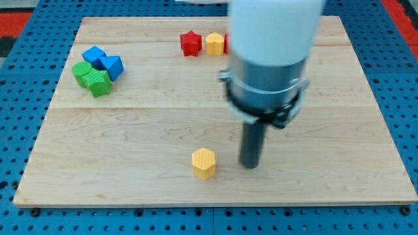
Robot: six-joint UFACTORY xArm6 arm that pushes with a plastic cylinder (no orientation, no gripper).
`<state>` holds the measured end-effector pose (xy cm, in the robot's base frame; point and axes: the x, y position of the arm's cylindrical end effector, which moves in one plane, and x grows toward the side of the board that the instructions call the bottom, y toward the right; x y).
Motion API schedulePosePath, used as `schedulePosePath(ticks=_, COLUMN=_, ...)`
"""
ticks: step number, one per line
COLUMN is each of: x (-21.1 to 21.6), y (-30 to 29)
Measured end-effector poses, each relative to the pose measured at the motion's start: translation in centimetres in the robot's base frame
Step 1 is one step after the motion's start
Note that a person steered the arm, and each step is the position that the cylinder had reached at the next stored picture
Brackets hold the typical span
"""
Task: Push the red circle towards the bottom center
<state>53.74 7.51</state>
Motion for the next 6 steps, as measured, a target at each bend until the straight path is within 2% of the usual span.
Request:
schedulePosePath(ticks=2, x=-21.0, y=5.1)
schedulePosePath(ticks=3, x=-29.3, y=1.9)
schedulePosePath(ticks=4, x=-28.6, y=-3.6)
schedulePosePath(ticks=6, x=-17.5, y=-1.1)
